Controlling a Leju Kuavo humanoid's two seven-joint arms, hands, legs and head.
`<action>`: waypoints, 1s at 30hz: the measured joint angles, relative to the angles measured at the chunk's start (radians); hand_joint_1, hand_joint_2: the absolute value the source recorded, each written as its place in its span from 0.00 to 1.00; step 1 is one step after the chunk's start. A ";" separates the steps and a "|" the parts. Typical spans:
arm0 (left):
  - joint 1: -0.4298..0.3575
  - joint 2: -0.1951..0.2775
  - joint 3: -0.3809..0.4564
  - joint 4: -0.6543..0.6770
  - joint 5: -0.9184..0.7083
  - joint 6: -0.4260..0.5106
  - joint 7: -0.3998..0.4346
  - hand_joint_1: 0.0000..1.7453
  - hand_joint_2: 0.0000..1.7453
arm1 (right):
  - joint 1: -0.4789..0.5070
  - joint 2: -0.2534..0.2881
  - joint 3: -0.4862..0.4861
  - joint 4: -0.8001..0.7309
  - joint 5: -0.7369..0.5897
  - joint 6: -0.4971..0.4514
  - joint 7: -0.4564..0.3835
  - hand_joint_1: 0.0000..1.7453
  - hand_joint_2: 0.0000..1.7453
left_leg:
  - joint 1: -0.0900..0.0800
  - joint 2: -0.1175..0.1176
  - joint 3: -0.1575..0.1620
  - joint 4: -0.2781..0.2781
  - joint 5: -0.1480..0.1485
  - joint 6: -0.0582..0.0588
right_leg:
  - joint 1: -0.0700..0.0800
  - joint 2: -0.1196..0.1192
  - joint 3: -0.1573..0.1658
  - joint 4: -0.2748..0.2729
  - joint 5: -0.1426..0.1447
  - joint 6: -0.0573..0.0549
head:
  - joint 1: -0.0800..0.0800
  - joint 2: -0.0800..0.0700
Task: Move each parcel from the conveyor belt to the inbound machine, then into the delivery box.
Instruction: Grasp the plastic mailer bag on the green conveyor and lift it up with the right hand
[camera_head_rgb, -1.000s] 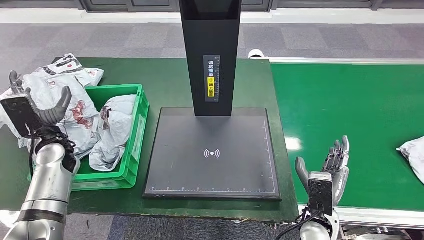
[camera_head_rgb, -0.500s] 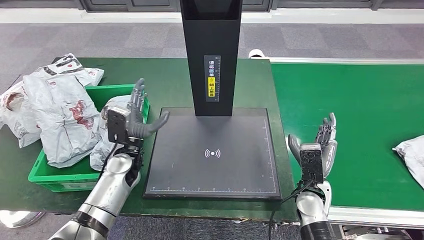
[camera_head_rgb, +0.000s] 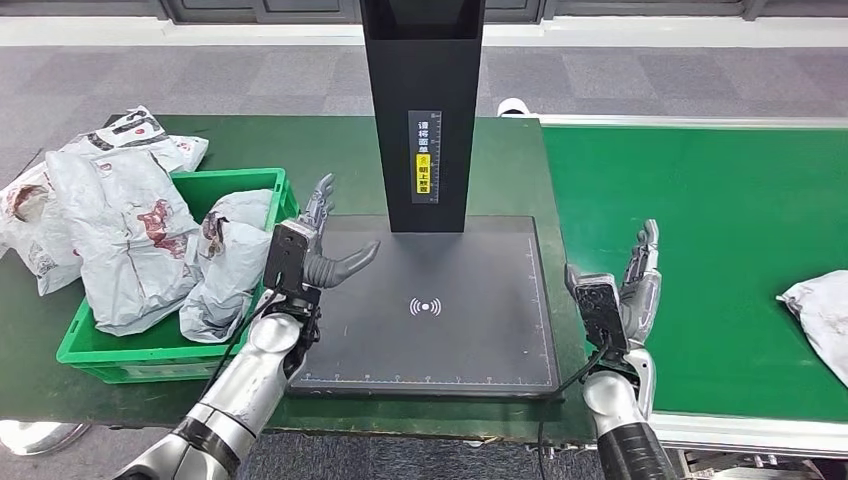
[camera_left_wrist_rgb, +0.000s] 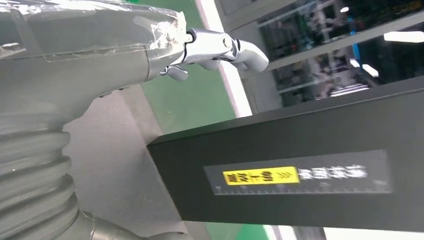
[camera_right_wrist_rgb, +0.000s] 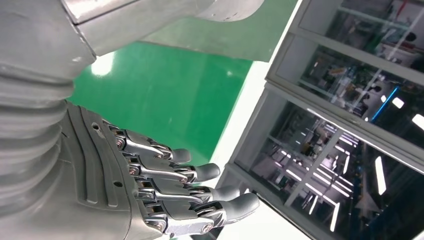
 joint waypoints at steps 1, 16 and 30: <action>-0.009 -0.005 0.000 0.024 0.000 0.013 0.003 0.00 1.00 | -0.006 -0.003 0.004 0.011 0.006 -0.016 0.002 0.00 1.00 | 0.000 0.000 0.000 0.000 0.000 0.000 | 0.000 0.000 0.000 0.000 0.000 0.000 | 0.000 0.000; -0.052 -0.096 0.000 0.271 -0.019 0.119 -0.014 0.00 1.00 | -0.070 -0.091 -0.284 0.243 0.653 -0.106 0.300 0.00 1.00 | -0.002 -0.006 -0.002 0.001 -0.001 0.003 | -0.002 -0.005 0.000 0.000 -0.001 0.001 | 0.000 0.000; -0.013 -0.117 0.000 0.260 -0.053 0.090 0.003 0.00 1.00 | -0.046 -0.210 -0.467 0.424 1.051 -0.100 0.764 0.00 1.00 | -0.002 -0.006 -0.003 0.001 -0.002 0.004 | -0.002 -0.005 0.000 0.000 -0.002 0.002 | 0.000 0.000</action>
